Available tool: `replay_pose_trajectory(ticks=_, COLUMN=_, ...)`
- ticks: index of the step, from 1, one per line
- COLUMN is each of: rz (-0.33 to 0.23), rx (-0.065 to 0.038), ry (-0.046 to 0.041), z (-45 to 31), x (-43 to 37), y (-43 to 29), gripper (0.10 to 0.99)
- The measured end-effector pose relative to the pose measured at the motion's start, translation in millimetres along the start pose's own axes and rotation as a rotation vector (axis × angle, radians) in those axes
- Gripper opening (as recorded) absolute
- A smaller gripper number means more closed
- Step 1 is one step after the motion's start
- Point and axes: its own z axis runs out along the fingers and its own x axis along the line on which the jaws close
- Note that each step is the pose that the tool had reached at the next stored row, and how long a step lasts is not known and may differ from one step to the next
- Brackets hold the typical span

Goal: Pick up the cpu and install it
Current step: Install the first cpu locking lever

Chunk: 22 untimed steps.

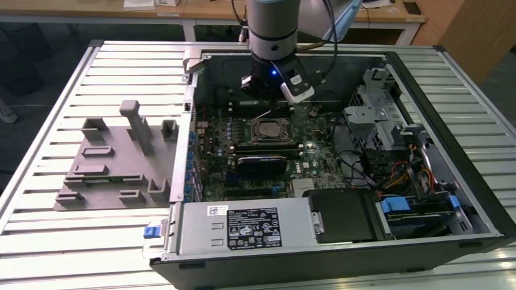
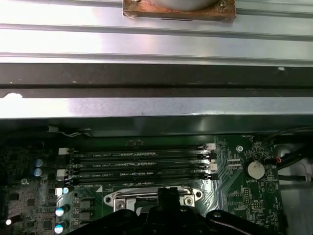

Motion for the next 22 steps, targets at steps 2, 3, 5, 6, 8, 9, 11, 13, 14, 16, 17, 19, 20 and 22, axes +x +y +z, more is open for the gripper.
replay_pose_trajectory(ticks=2, rz=-0.002, rx=-0.001, ry=-0.0113, z=1.6, x=2.0, y=-0.4, gripper=0.106)
replay_pose_trajectory(ticks=3, rz=-0.003, rx=-0.001, ry=-0.0164, z=2.5, x=3.1, y=-0.7, gripper=0.106)
replay_pose_trajectory(ticks=5, rz=-0.005, rx=-0.001, ry=-0.0259, z=4.3, x=5.1, y=-1.2, gripper=0.106)
replay_pose_trajectory(ticks=6, rz=-0.006, rx=-0.001, ry=-0.0304, z=5.2, x=6.0, y=-1.4, gripper=0.106)
replay_pose_trajectory(ticks=8, rz=-0.009, rx=-0.002, ry=-0.0407, z=7.1, x=8.2, y=-1.9, gripper=0.106)
replay_pose_trajectory(ticks=9, rz=-0.010, rx=-0.002, ry=-0.0456, z=8.1, x=9.3, y=-2.2, gripper=0.106)
replay_pose_trajectory(ticks=11, rz=-0.012, rx=-0.003, ry=-0.0553, z=9.8, x=12.2, y=-2.7, gripper=0.106)
replay_pose_trajectory(ticks=13, rz=-0.013, rx=-0.003, ry=-0.0626, z=11.3, x=14.2, y=-3.1, gripper=0.106)
replay_pose_trajectory(ticks=14, rz=-0.014, rx=-0.003, ry=-0.0662, z=12.0, x=15.1, y=-3.2, gripper=0.106)
replay_pose_trajectory(ticks=16, rz=-0.015, rx=-0.003, ry=-0.0720, z=13.4, x=16.2, y=-3.5, gripper=0.106)
replay_pose_trajectory(ticks=17, rz=-0.015, rx=-0.004, ry=-0.0736, z=13.8, x=16.3, y=-3.5, gripper=0.106)
replay_pose_trajectory(ticks=19, rz=-0.014, rx=-0.003, ry=-0.0754, z=14.3, x=16.4, y=-3.2, gripper=0.106)
replay_pose_trajectory(ticks=20, rz=-0.012, rx=-0.003, ry=-0.0763, z=14.7, x=16.4, y=-2.8, gripper=0.106)
replay_pose_trajectory(ticks=22, rz=-0.008, rx=-0.002, ry=-0.0784, z=15.5, x=16.5, y=-1.5, gripper=0.106)
